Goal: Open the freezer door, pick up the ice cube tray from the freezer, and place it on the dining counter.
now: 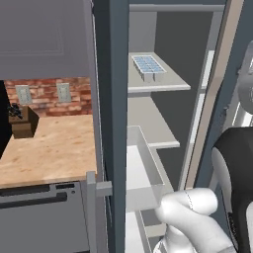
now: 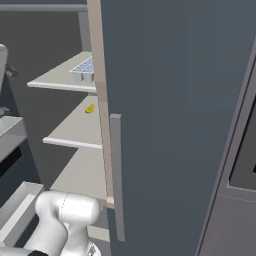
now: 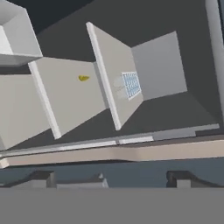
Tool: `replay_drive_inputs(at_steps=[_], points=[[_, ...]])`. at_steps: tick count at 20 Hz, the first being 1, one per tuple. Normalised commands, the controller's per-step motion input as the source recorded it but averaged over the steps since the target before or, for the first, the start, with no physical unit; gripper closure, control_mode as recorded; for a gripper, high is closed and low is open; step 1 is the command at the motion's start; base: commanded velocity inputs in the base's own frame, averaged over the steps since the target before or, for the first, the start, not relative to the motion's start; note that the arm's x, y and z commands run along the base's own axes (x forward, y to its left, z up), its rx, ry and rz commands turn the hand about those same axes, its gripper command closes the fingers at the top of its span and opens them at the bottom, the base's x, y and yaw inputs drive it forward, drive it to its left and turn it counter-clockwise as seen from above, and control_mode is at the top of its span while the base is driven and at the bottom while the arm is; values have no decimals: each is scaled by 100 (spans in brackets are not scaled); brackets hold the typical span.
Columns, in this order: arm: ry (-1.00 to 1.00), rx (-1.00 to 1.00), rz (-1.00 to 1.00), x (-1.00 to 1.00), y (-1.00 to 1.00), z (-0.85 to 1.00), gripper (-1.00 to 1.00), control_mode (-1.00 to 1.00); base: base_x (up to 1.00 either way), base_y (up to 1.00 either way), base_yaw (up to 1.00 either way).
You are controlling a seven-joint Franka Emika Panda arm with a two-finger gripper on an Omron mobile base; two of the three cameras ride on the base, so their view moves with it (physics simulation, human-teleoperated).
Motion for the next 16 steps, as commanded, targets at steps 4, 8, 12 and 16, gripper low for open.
replay_drive_inputs(at_steps=[4,8,12,16], points=[[11,-21,6,28,8,3,-100,-100,0,0,0],[19,-11,12,48,4,0,-100,-100,0,0,0],[10,-2,6,61,0,0,-100,-100,0,0,0],[0,0,0,63,2,-1,-100,-100,0,0,0]])
